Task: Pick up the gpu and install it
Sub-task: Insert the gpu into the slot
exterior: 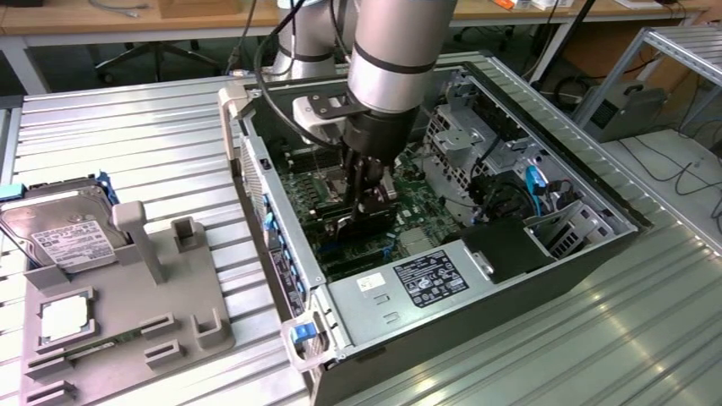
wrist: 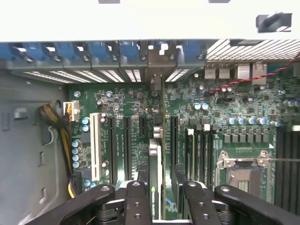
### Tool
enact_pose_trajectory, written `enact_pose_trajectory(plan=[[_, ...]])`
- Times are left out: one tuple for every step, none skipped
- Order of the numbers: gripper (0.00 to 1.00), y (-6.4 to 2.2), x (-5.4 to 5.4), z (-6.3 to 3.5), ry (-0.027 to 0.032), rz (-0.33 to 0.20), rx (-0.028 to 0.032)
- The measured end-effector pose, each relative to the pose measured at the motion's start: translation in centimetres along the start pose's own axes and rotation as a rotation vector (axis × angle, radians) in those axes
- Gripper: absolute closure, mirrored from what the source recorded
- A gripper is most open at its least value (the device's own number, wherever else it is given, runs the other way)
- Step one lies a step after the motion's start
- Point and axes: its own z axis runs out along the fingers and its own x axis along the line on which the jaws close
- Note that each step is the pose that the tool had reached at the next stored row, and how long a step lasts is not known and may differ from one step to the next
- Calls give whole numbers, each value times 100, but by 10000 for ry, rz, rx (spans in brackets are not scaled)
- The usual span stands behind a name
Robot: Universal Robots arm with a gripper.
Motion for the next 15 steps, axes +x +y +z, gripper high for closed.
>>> enact_pose_trajectory(plan=[[65, 1, -1, -37, 2, 0, -1], [65, 1, -2, -70, 1, 1, 0], [65, 2, -3, -101, 1, 0, -1], [65, 2, -5, -137, 1, 0, -1], [65, 2, -6, -166, 1, 0, 0], [65, 3, -7, -200, 0, 0, 0], [65, 3, -8, -232, 1, 0, -1], [65, 4, -9, -265, 3, 0, -1], [65, 4, -10, -316, 1, 0, -1], [65, 5, -11, -342, 1, 0, -1], [65, 5, -12, -382, 1, 0, -1], [65, 5, -13, -409, 0, 0, 0], [65, 6, -13, -438, 1, 0, -1], [65, 7, -15, -487, 2, 0, -1], [65, 7, -15, -497, 1, 0, -1]])
